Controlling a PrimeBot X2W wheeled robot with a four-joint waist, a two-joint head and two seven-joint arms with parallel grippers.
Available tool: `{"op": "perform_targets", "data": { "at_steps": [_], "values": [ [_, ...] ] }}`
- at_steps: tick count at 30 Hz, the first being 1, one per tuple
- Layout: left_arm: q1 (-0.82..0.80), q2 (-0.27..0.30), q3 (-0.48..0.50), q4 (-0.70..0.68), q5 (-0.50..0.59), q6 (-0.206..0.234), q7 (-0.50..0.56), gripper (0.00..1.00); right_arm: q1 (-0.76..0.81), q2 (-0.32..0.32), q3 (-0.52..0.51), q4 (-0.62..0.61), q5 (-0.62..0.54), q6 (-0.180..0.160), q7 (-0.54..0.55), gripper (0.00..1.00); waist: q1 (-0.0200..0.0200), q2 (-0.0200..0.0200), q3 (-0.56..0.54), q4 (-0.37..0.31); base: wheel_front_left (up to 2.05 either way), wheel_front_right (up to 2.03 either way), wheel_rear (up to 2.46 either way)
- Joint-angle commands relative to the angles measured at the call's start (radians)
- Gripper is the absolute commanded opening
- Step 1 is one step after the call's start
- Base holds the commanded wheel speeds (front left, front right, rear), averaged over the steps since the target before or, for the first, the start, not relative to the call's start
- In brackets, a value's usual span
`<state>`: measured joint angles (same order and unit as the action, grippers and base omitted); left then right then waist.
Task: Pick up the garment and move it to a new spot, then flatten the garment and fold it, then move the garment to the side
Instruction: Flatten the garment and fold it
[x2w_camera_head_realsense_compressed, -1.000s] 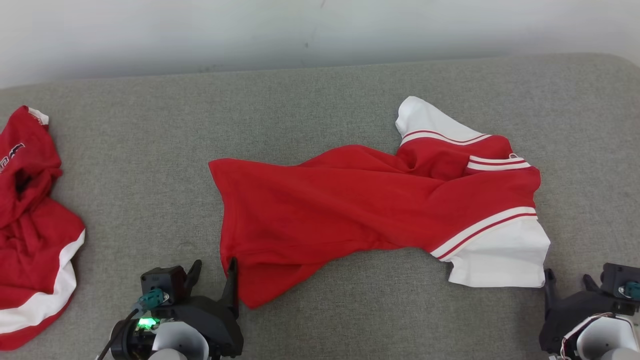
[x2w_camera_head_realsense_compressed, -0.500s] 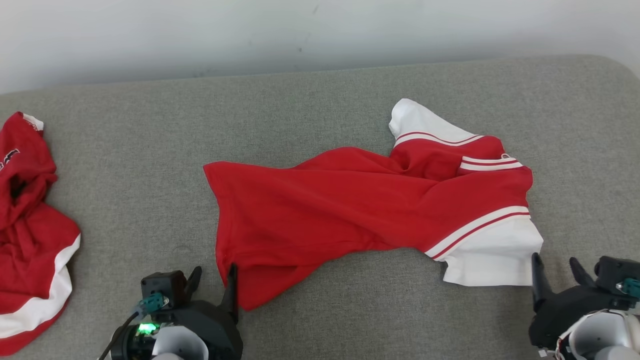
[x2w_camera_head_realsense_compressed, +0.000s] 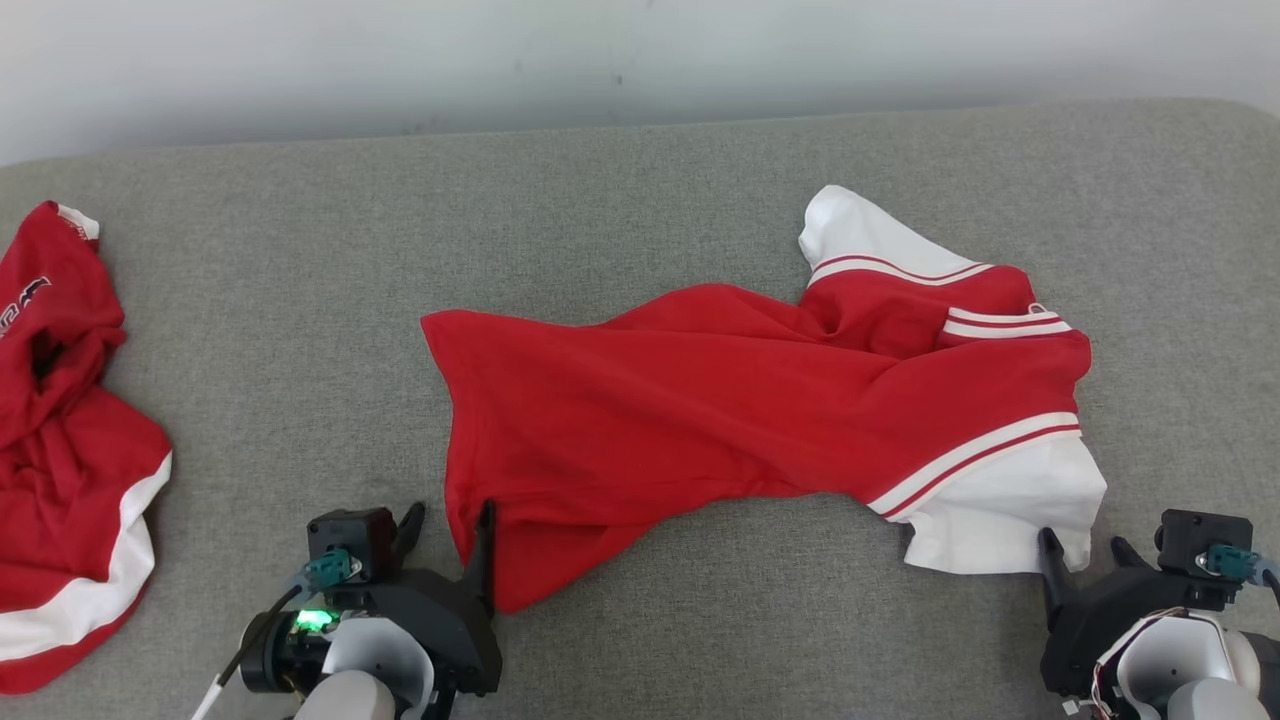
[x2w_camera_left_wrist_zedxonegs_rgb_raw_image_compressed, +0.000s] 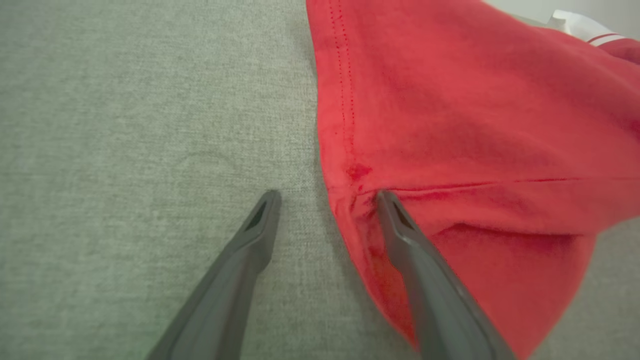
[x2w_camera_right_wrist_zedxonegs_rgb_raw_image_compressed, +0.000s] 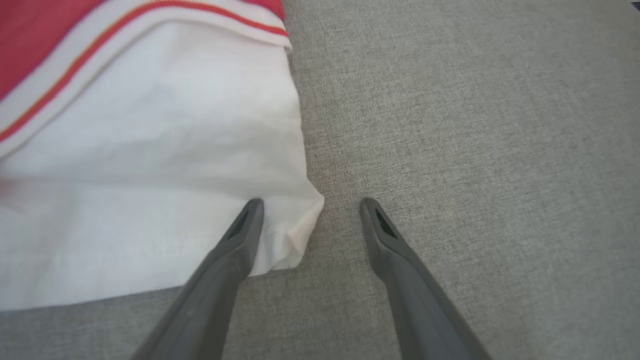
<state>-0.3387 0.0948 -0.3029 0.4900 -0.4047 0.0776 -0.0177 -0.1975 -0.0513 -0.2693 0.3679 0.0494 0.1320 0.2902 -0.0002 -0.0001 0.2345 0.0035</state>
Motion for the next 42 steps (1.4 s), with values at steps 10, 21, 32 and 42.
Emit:
{"op": "perform_targets", "data": {
  "at_steps": [10,21,32,42],
  "values": [
    [-0.016,0.002,-0.018,0.048,-0.009,-0.027,-0.006,0.00,0.009,0.003,0.013,0.068,0.012,-0.002,0.040,0.00,0.0002,0.0001,-0.007,-0.009,0.00,0.00,0.00],
    [-0.082,-0.022,0.051,-0.047,-0.191,-0.138,-0.032,0.00,-0.062,0.001,0.064,-0.081,0.302,-0.002,-0.010,0.00,0.0002,0.0001,-0.027,-0.011,0.00,0.00,0.00],
    [-0.311,0.020,0.159,-0.194,-0.429,-0.187,0.164,0.00,-0.294,-0.025,0.183,-0.315,0.426,-0.002,0.170,0.00,0.0002,0.0001,0.007,-0.067,0.00,0.00,0.00],
    [-0.705,0.084,0.254,-0.174,-0.467,-0.143,0.195,0.00,-0.847,-0.030,0.218,-0.144,0.452,-0.002,0.196,0.00,0.0002,0.0001,0.227,-0.141,0.00,0.00,0.00]
  ]
}}
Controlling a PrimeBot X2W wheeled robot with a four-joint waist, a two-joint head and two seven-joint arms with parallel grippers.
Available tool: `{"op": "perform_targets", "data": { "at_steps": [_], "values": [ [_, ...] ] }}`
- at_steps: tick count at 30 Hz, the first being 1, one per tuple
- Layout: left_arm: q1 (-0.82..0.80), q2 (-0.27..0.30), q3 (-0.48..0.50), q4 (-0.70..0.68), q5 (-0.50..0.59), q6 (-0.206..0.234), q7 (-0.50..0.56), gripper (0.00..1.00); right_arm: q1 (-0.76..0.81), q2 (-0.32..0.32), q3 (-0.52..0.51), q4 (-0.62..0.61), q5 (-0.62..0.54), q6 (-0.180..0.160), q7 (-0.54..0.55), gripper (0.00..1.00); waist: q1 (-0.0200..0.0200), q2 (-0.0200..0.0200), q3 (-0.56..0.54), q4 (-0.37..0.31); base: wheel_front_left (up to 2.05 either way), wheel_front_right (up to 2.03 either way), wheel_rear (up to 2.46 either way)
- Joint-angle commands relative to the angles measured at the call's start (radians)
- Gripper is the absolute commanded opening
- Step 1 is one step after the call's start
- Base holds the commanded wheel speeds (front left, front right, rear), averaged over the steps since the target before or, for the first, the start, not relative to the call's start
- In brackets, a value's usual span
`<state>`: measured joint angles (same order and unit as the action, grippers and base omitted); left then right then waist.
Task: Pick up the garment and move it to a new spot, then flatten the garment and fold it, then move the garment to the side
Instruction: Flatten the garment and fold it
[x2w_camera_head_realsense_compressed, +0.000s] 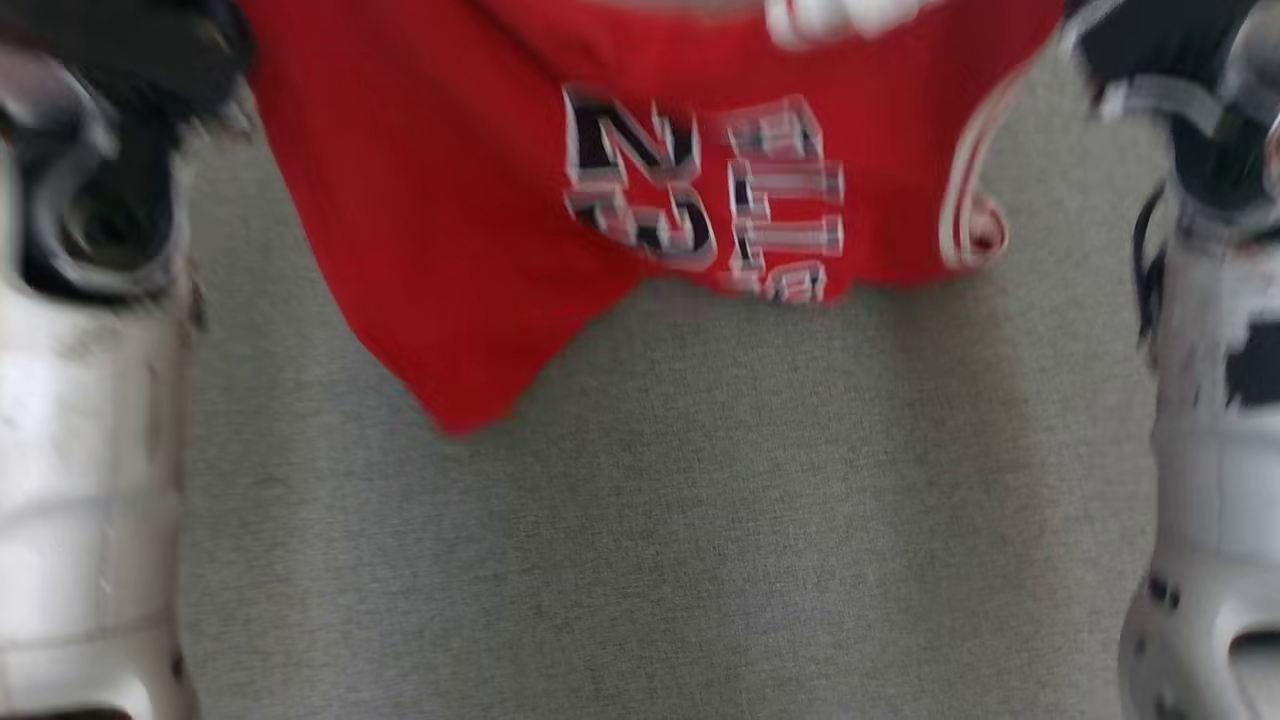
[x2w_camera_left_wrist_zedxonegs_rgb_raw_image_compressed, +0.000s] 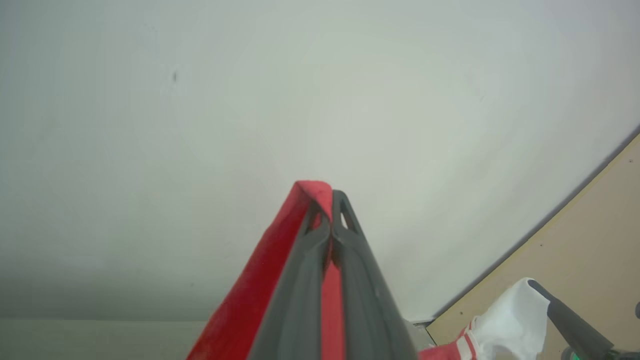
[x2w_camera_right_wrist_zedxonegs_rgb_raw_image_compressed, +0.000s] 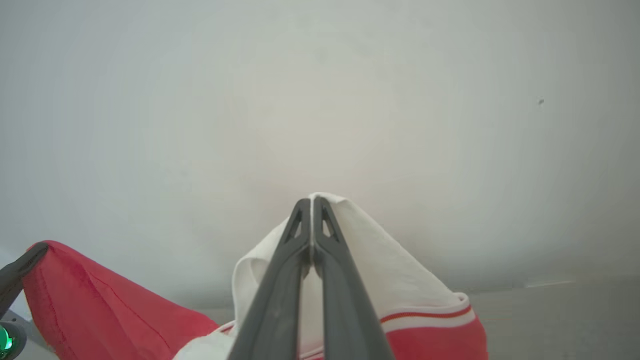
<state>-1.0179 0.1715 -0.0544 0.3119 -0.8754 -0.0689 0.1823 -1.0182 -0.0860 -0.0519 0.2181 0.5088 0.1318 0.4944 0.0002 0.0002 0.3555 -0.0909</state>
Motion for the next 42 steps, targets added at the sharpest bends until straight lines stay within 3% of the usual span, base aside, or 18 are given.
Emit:
{"op": "perform_targets", "data": {
  "at_steps": [1,12,23,34,38,42],
  "values": [
    [-0.066,0.014,0.009,0.006,0.010,0.004,-0.013,0.00,-0.081,0.005,0.004,0.021,-0.020,-0.002,-0.024,0.00,-0.0002,-0.0002,0.130,-0.050,0.00,0.00,0.00],
    [-0.486,0.081,0.037,0.051,0.129,-0.001,-0.214,0.00,-0.589,0.009,-0.055,0.169,-0.098,-0.002,-0.311,0.00,-0.0002,-0.0002,0.325,-0.057,0.00,0.00,0.00],
    [-0.678,0.120,0.022,0.082,0.200,-0.037,-0.392,0.00,-0.865,-0.055,-0.073,0.232,-0.171,-0.002,-0.683,0.00,-0.0002,-0.0002,0.407,-0.057,0.00,0.00,0.00],
    [-0.542,0.134,-0.034,0.108,0.225,-0.061,-0.443,0.00,-0.712,-0.145,0.128,0.314,-0.081,-0.002,-0.693,0.00,-0.0002,-0.0002,0.450,-0.052,0.00,0.00,0.00],
    [-0.436,0.130,-0.066,0.076,0.190,-0.060,-0.446,0.00,-0.579,-0.195,0.269,0.270,-0.013,-0.002,-0.665,0.00,-0.0002,-0.0002,0.421,-0.045,0.00,0.00,0.00],
    [-0.293,0.133,-0.107,-0.004,0.141,-0.060,-0.447,0.00,-0.425,-0.240,0.339,0.188,0.079,-0.002,-0.636,0.00,-0.0002,-0.0002,0.358,-0.030,0.00,0.00,0.00]
  ]
}}
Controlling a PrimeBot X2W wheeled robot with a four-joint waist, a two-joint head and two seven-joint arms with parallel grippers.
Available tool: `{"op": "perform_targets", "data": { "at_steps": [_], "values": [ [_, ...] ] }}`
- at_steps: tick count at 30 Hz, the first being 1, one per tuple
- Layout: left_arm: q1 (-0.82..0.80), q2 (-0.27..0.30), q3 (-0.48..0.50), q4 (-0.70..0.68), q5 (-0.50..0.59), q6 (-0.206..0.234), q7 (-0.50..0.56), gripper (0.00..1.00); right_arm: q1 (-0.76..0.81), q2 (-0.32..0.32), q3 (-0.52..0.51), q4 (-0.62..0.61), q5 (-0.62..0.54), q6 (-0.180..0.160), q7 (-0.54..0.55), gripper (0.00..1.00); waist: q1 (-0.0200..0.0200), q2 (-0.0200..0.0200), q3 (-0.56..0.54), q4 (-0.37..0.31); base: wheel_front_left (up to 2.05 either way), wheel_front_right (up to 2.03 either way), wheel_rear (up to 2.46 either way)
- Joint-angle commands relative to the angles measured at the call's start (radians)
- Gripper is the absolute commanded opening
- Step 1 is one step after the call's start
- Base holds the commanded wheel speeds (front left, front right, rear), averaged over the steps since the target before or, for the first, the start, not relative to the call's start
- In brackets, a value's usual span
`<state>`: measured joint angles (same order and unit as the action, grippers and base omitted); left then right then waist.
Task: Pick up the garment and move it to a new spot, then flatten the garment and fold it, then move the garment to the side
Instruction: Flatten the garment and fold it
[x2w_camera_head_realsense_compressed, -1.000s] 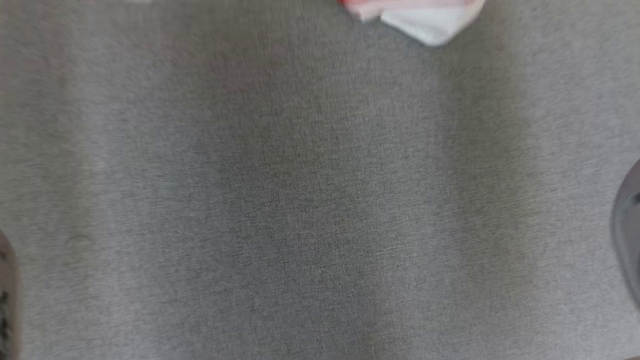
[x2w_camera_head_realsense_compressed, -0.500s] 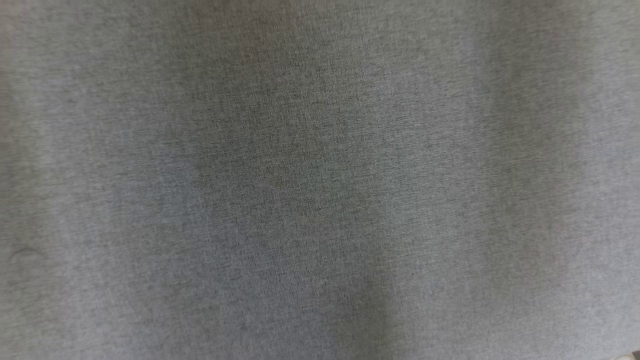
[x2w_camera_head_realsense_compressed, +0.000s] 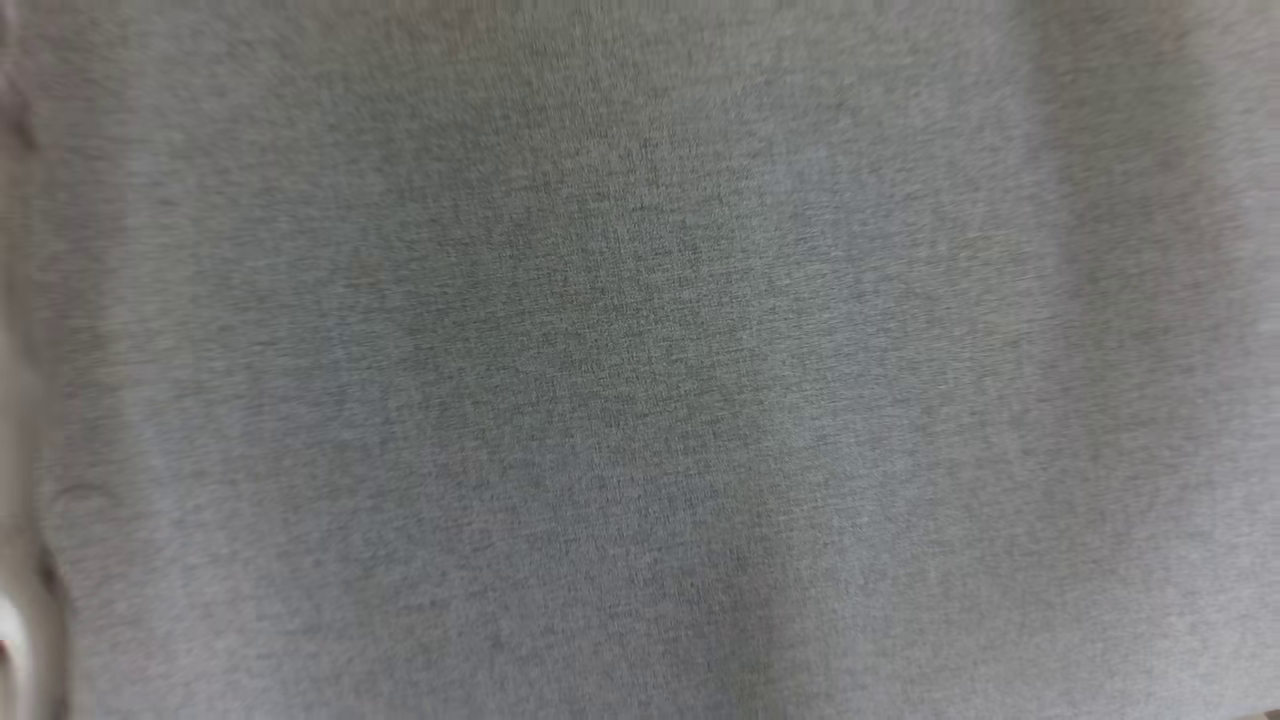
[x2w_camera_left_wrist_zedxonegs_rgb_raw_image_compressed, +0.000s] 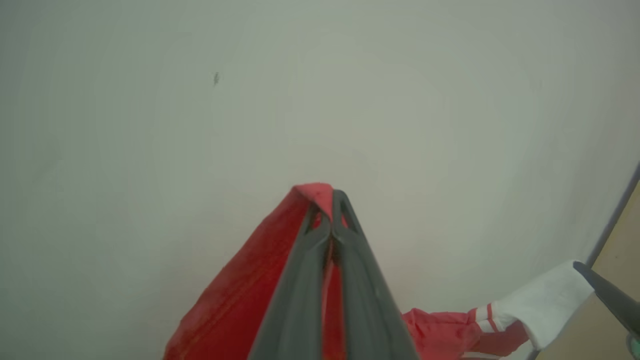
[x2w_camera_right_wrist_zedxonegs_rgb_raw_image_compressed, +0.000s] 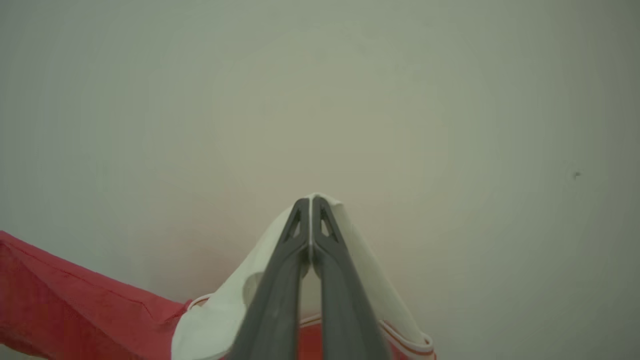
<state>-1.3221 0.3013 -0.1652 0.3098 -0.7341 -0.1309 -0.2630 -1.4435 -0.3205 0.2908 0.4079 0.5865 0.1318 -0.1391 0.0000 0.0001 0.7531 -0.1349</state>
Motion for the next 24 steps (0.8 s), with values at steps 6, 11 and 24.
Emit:
{"op": "perform_targets", "data": {
  "at_steps": [6,11,24],
  "values": [
    [0.261,-0.010,0.002,-0.091,-0.036,0.002,-0.001,0.00,0.265,-0.049,0.010,-0.153,0.122,-0.002,0.103,0.00,0.0000,-0.0001,-0.166,0.037,0.00,0.00,0.00],
    [0.464,-0.056,0.030,-0.132,-0.039,0.002,-0.001,0.00,0.512,-0.048,-0.057,-0.258,0.164,-0.002,0.241,0.00,0.0000,-0.0001,-0.273,0.059,0.00,0.00,0.00],
    [0.874,-0.203,0.029,-0.079,0.189,0.002,-0.002,0.00,1.103,0.104,-0.385,-0.491,-0.112,-0.002,0.831,0.00,0.0000,-0.0001,-0.476,0.120,0.00,0.00,0.00]
  ]
}}
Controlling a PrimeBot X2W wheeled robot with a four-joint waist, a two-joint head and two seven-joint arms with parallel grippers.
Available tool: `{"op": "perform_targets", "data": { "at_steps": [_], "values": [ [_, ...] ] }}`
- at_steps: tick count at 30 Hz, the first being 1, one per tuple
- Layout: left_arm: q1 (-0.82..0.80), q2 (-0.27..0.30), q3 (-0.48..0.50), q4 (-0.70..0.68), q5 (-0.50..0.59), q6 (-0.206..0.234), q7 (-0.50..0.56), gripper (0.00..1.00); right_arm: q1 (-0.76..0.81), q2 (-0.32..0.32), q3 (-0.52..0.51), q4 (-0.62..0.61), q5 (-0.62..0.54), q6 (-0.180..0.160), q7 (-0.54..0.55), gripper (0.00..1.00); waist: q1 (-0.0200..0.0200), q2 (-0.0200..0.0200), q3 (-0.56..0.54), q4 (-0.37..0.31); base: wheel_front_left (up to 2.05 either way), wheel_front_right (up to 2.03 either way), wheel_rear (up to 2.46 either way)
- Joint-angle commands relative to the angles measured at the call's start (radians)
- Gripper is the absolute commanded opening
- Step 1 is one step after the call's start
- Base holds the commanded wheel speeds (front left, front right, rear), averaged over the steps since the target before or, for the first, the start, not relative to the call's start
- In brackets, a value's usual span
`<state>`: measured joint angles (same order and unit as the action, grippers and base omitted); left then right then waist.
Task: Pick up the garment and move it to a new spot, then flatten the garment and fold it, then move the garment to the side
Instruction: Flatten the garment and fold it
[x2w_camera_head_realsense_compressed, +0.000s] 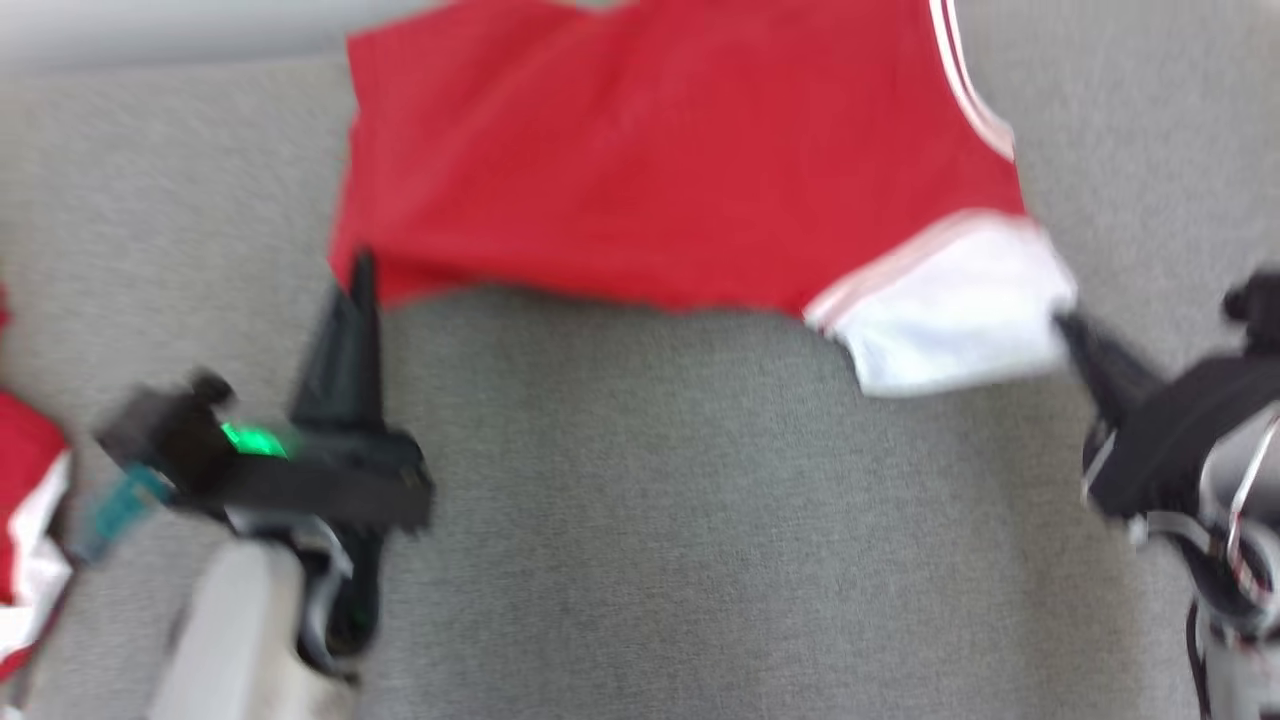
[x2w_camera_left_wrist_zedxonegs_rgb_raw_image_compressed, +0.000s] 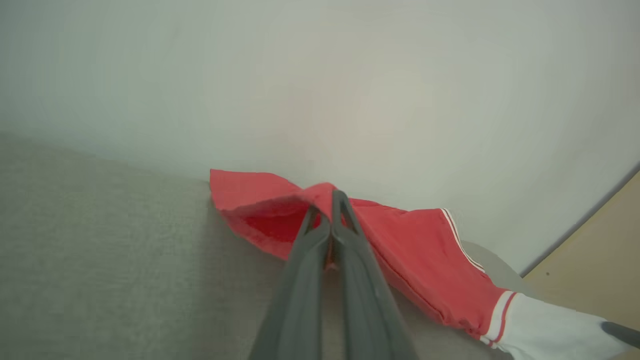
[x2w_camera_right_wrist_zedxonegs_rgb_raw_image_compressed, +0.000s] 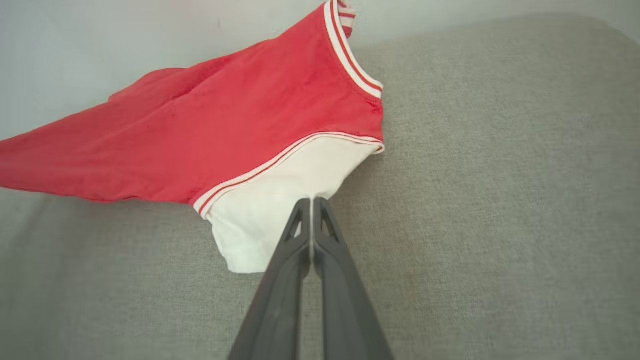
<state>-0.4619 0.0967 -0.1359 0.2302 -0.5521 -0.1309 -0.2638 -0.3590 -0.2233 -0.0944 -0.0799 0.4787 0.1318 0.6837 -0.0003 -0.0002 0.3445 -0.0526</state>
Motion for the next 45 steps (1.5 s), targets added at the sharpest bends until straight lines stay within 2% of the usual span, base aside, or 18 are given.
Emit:
{"op": "perform_targets", "data": {
  "at_steps": [1,6,11,19,25,37,41,45],
  "values": [
    [0.039,-0.004,-0.012,0.010,0.014,0.002,-0.001,0.00,0.055,0.016,-0.011,-0.020,-0.026,-0.002,0.052,0.00,0.0003,0.0002,-0.078,0.041,0.00,0.00,0.00],
    [0.136,-0.014,-0.025,0.044,0.020,0.002,-0.001,0.00,0.191,0.082,-0.068,-0.133,-0.080,-0.002,0.211,0.00,0.0003,0.0002,-0.118,0.052,0.00,0.00,0.00],
    [0.198,-0.012,-0.045,0.066,0.020,0.002,-0.001,0.00,0.277,0.118,-0.090,-0.206,-0.081,-0.002,0.277,0.00,0.0003,0.0002,-0.143,0.059,0.00,0.00,0.00],
    [0.292,0.023,-0.056,0.106,0.023,0.016,0.041,0.00,0.423,0.146,-0.120,-0.280,-0.099,-0.002,0.385,0.00,0.0003,0.0002,-0.189,0.067,0.00,0.00,0.00],
    [0.357,0.042,-0.047,0.085,0.000,0.046,0.099,0.00,0.510,0.155,-0.137,-0.319,-0.087,-0.002,0.474,0.00,0.0003,0.0002,-0.205,0.069,0.00,0.00,0.00],
    [0.499,0.072,-0.056,-0.042,0.006,0.138,0.215,0.00,0.601,0.168,-0.183,-0.343,-0.076,-0.002,0.561,0.00,0.0003,0.0002,-0.208,0.076,0.00,0.00,0.00],
    [0.524,0.085,-0.057,-0.067,-0.002,0.135,0.233,0.00,0.609,0.170,-0.195,-0.368,-0.059,-0.002,0.558,0.00,0.0003,0.0002,-0.210,0.078,0.00,0.00,0.00],
    [0.525,0.094,-0.061,-0.090,-0.004,0.119,0.222,0.00,0.559,0.168,-0.176,-0.384,-0.039,-0.002,0.484,0.00,0.0003,0.0002,-0.209,0.076,0.00,0.00,0.00]
  ]
}}
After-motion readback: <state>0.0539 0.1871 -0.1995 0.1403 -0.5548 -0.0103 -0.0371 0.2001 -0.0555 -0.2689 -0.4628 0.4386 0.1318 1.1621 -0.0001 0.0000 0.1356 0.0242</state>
